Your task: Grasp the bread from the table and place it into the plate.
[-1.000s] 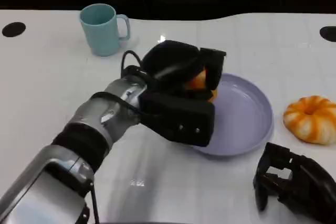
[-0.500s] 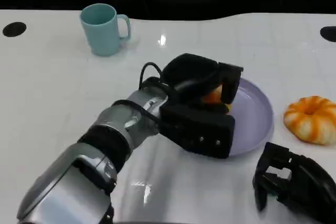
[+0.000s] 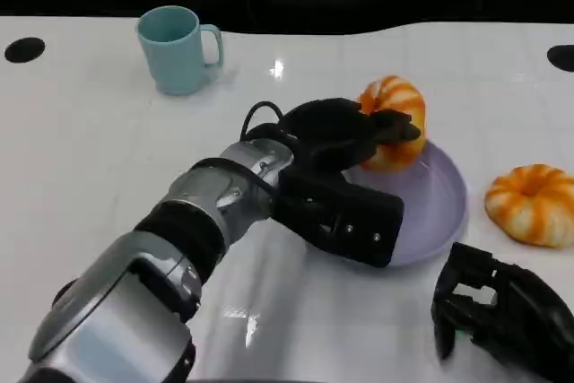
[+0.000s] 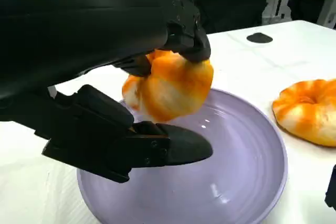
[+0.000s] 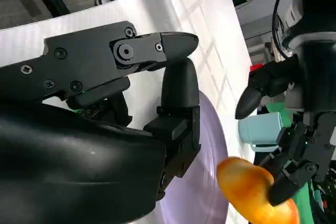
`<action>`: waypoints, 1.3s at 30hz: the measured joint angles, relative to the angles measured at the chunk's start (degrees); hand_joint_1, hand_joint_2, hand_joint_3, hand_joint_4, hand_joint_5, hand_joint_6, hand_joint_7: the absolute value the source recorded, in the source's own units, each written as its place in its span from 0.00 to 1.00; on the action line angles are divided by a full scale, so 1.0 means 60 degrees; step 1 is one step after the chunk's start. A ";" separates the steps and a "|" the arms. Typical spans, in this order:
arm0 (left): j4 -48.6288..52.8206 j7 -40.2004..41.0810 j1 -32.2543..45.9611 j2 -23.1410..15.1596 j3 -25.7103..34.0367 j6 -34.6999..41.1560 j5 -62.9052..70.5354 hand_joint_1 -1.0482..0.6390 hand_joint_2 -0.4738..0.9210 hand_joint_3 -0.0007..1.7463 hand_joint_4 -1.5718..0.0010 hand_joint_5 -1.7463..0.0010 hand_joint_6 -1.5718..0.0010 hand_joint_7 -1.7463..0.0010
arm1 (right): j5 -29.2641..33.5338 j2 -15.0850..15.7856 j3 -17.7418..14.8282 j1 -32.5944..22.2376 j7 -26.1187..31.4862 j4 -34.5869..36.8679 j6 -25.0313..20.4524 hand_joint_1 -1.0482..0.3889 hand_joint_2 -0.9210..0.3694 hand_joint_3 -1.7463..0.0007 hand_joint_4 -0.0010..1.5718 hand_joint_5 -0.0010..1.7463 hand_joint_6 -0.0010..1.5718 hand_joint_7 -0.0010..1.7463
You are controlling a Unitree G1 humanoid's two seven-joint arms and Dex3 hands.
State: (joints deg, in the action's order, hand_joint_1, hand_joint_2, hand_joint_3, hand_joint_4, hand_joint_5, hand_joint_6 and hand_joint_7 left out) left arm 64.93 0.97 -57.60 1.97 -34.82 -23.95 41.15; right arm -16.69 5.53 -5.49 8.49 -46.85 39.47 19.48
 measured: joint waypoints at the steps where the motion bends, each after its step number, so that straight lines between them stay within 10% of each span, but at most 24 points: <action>1: -0.0076 -0.0104 -0.0002 -0.0046 0.0018 -0.0002 -0.0017 0.05 1.00 0.37 1.00 0.90 1.00 0.83 | 0.0000 0.0000 -0.0002 0.0000 -0.0007 0.0002 0.0000 0.32 0.00 0.87 0.45 1.00 0.40 0.92; 16: -0.1780 -0.1479 0.0499 -0.1005 0.0603 -0.0104 -0.0973 0.07 1.00 0.33 0.96 0.60 0.87 0.77 | -0.0010 0.0011 -0.0052 0.0028 -0.0094 0.0041 -0.0045 0.32 0.00 0.88 0.44 1.00 0.40 0.90; 19: -0.1952 -0.1446 0.0609 -0.1087 0.0647 -0.0110 -0.0988 0.09 1.00 0.30 0.96 0.24 0.84 0.51 | 0.0000 0.0013 -0.0057 0.0027 -0.0086 0.0044 -0.0023 0.32 0.00 0.87 0.44 1.00 0.41 0.90; 24: -0.2196 -0.1111 0.0633 -0.1090 0.0645 -0.0149 -0.0909 0.11 1.00 0.29 0.90 0.02 0.80 0.20 | 0.0026 0.0013 -0.0056 0.0027 -0.0100 0.0075 0.0050 0.33 0.00 0.87 0.44 1.00 0.40 0.90; 31: -0.2195 -0.0825 0.0633 -0.1086 0.0590 -0.0322 -0.0765 0.13 1.00 0.28 0.88 0.01 0.68 0.12 | 0.0019 0.0011 -0.0059 0.0026 -0.0110 0.0072 0.0043 0.32 0.00 0.87 0.45 1.00 0.41 0.90; 36: -0.2013 -0.0743 0.0633 -0.1066 0.0537 -0.0405 -0.0694 0.13 1.00 0.28 0.82 0.38 0.67 0.30 | 0.0005 0.0007 -0.0060 0.0019 -0.0151 0.0068 0.0049 0.35 0.00 0.86 0.45 1.00 0.40 0.91; 39: -0.1917 -0.0745 0.0631 -0.1060 0.0538 -0.0557 -0.0704 0.13 1.00 0.27 0.74 0.44 0.80 0.52 | 0.0000 0.0007 -0.0061 0.0019 -0.0165 0.0065 0.0031 0.34 0.00 0.87 0.45 1.00 0.41 0.91</action>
State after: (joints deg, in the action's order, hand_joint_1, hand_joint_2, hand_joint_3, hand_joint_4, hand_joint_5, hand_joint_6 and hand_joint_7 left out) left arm 53.43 -3.49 -53.82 -4.38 -31.59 -27.29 36.93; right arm -16.69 5.57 -5.86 8.60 -47.83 39.86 19.66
